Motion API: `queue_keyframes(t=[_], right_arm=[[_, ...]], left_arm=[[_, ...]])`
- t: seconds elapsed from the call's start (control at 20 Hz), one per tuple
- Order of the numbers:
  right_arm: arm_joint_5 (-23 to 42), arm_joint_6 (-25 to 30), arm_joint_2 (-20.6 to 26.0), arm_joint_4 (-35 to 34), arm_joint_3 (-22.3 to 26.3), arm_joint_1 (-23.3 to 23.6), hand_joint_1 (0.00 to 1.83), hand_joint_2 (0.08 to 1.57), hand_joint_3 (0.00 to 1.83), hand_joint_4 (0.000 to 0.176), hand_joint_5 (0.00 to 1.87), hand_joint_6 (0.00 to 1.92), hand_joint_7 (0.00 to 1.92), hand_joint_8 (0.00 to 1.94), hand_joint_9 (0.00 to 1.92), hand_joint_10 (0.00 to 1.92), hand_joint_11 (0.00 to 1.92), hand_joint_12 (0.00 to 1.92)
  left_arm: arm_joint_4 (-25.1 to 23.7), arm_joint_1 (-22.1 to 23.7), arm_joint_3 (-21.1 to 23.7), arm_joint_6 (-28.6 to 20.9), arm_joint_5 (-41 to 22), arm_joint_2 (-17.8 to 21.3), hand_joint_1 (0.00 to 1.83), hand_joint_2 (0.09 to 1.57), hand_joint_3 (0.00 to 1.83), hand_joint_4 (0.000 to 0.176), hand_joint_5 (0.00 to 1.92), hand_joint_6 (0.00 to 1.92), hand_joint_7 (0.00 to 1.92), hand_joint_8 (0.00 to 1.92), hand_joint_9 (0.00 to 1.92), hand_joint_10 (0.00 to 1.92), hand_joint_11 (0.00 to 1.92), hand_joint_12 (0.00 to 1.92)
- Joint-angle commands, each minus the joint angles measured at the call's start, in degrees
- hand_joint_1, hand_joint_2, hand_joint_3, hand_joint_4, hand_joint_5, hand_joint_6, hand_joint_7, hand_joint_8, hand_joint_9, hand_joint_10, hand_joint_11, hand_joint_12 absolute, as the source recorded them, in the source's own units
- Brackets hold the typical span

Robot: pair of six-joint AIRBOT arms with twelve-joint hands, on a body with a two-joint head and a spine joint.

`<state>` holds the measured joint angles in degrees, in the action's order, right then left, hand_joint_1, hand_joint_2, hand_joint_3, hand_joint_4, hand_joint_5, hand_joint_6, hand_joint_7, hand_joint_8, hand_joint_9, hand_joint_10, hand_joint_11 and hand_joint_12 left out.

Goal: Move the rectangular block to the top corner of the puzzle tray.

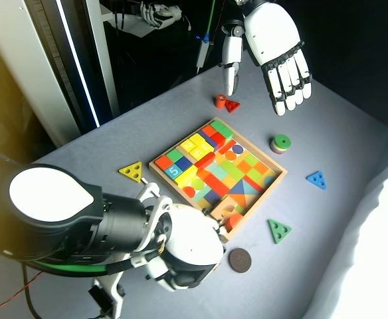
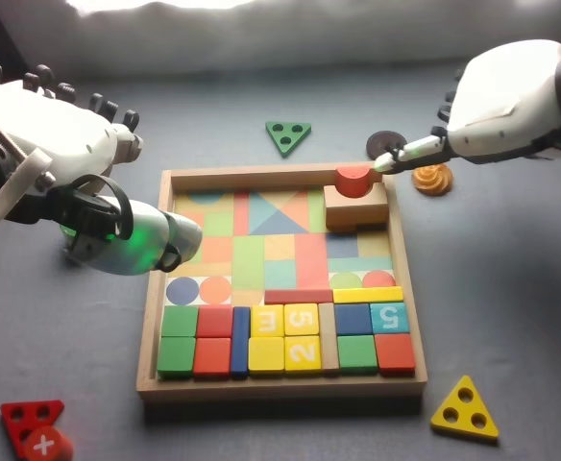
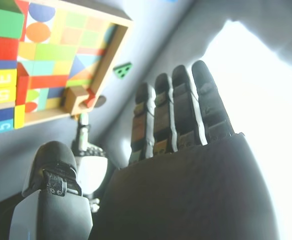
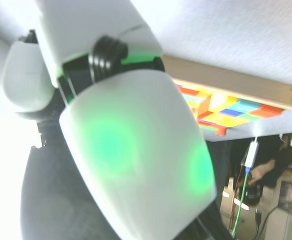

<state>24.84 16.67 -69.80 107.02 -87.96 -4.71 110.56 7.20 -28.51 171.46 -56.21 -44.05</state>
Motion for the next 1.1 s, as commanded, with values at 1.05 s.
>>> queue_keyframes(t=[1.05], right_arm=[[3.99, 6.53, 0.59, 6.99, 4.53, 1.52, 1.83, 0.94, 0.36, 0.0, 0.09, 0.0, 1.31, 1.94, 1.36, 1.92, 1.3, 1.92]], left_arm=[[-4.67, 0.5, 0.17, 0.28, -0.04, 0.63, 0.0, 1.17, 0.0, 0.0, 0.22, 0.0, 0.21, 0.0, 0.18, 0.0, 0.0, 0.29]])
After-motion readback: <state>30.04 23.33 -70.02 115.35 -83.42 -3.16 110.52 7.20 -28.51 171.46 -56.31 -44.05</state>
